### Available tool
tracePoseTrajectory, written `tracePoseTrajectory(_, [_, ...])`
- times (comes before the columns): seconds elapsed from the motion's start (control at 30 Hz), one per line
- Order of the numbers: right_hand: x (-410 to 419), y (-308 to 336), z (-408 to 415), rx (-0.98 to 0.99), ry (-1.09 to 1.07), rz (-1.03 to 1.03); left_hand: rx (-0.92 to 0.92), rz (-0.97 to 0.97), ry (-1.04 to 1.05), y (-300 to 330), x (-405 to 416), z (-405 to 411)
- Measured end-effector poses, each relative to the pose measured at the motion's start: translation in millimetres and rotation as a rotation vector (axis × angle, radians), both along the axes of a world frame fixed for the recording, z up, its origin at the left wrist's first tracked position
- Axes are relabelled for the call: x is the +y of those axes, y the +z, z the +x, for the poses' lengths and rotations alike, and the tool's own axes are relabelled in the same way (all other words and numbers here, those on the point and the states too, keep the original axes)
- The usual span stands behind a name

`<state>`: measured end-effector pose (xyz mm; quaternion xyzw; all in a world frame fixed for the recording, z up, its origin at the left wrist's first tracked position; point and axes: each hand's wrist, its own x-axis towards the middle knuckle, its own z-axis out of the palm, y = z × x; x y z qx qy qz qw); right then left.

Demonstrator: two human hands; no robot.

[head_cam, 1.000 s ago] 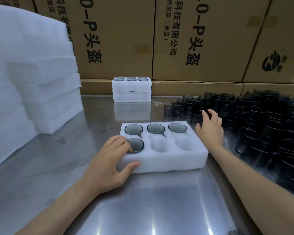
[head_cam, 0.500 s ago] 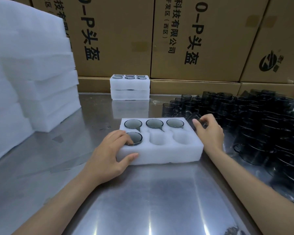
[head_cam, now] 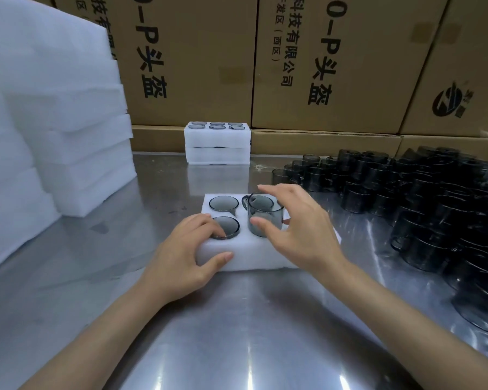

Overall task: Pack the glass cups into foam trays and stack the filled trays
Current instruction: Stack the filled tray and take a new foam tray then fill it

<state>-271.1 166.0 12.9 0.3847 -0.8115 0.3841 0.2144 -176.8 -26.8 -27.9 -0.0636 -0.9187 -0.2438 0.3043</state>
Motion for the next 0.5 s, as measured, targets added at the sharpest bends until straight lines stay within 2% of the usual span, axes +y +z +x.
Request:
tracePoseTrajectory(0.23, [5,-1,4,-0.042,-0.043,0.120,0.001,-0.016,-0.001,1,1,2])
tracePoseTrajectory(0.5, [17,1,5,-0.003,-0.047,0.196,0.027,-0.084,0.033,6,9,6])
